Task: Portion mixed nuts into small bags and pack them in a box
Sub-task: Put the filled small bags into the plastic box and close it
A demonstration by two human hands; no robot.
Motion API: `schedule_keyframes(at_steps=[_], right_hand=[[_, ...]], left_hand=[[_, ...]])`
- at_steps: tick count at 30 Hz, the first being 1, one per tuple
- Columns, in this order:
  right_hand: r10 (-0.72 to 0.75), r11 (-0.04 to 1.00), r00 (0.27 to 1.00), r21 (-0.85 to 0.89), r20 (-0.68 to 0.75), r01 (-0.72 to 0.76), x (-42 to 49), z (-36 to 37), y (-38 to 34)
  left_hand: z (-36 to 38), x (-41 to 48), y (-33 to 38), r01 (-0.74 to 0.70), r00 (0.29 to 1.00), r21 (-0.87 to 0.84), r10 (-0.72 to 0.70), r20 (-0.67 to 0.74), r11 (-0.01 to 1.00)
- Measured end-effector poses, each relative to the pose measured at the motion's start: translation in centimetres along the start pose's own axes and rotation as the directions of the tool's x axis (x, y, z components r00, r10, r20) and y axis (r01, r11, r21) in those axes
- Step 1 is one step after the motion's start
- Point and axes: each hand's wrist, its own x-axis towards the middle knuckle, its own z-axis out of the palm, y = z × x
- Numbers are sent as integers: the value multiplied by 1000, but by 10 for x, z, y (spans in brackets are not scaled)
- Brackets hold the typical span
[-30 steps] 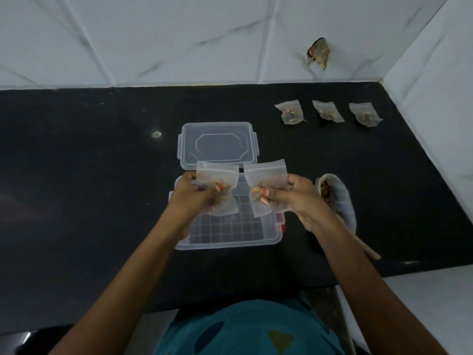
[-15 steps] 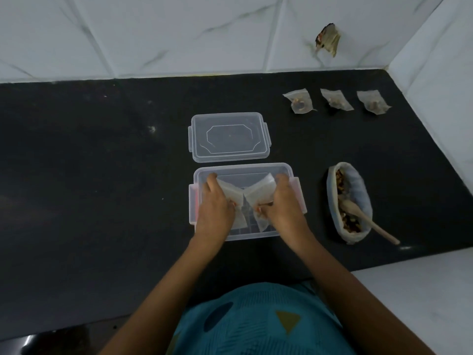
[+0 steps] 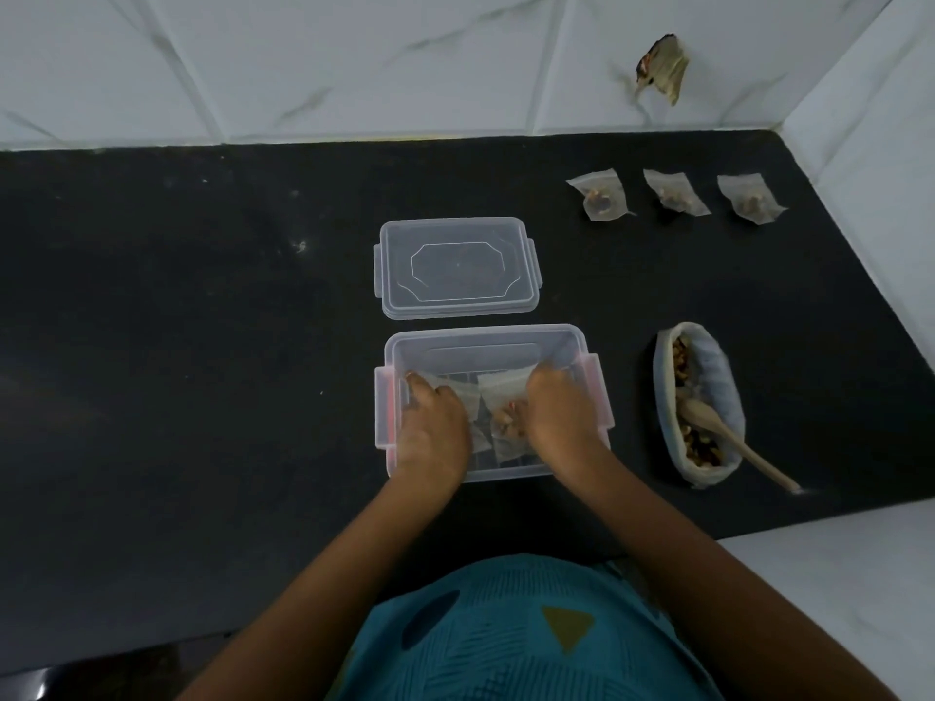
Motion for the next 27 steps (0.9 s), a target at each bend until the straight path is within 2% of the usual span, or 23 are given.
schedule_keyframes(at_steps=[3, 7, 10, 13, 15, 23, 27], right_hand=[[-22, 973, 1000, -229, -7, 20, 3, -8, -5], [-71, 941, 997, -332, 10, 70, 3, -10, -10], [-172, 941, 985, -296, 2, 165, 3, -7, -8], [-217, 956, 968, -171, 125, 237, 6, 0, -5], [-222, 955, 958, -156, 180, 251, 8, 4, -3], [-234, 960, 958, -117, 168, 255, 11, 9, 2], [-239, 968, 951, -29, 196, 249, 8, 3, 6]], left_hand=[[-1, -1, 4, 3, 1000, 244, 1, -16, 970], [-8, -4, 5, -33, 986, 378, 92, -139, 925], [-9, 0, 1, -95, 977, 251, 139, -160, 963], [-7, 7, -1, -187, 981, 54, 189, -45, 981], [-4, 11, -1, -196, 980, -6, 196, 36, 981], [4, 15, -1, -143, 990, -34, 143, -15, 989], [0, 13, -2, -143, 990, -24, 143, -9, 989]])
